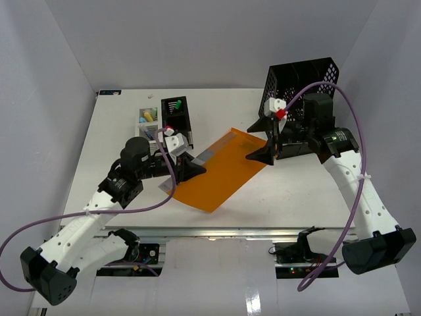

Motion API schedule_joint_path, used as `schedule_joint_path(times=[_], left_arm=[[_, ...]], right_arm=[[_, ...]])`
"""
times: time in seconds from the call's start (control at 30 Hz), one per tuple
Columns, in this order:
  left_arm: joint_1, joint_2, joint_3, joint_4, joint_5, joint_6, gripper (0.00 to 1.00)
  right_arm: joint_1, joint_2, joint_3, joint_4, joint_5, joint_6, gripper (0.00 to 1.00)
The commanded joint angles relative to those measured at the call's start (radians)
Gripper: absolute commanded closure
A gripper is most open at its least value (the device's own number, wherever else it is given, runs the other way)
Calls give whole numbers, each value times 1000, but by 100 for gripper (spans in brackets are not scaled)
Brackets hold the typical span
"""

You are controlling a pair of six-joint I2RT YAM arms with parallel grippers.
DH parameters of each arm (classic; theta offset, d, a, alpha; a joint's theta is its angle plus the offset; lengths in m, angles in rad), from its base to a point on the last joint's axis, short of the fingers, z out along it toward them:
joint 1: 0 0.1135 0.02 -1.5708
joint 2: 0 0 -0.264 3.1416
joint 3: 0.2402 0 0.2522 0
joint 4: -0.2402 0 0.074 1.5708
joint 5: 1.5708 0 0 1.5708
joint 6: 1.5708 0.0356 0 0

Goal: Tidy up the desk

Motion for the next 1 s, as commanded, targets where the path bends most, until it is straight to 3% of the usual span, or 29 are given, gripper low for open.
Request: schedule_joint_path(times=[0.0,0.17,0.3,0.43,0.57,0.67,0.73,0.8,0.97], left_arm=[[72,-116,-73,85,-23,-80,100],[172,-167,-162,252,93,-214,100],[216,-151,-211,423,152,-319,100],[229,-138,-206,496,149,-375,100],[232,-173,-163,498,107,-387,100],[231,-199,-146,521,101,-420,100],[231,-197,-149,570,122,-469,100],[231,-190,-156,616,134,-507,100],[231,-170,-179,705,149,-567,100]], right_arm=[[-208,-7,-11,213,-163,211,2],[-304,19,-36,277,-270,308,2],[-314,-40,-172,530,-361,492,2],[-325,-83,-286,780,-323,595,4],[-353,-89,-343,835,-274,629,4],[-355,-105,-470,1126,-248,859,5],[-355,-106,-586,1443,-217,1097,9],[-352,-70,-625,1717,-204,1317,10],[-317,43,-666,2220,-195,1741,10]])
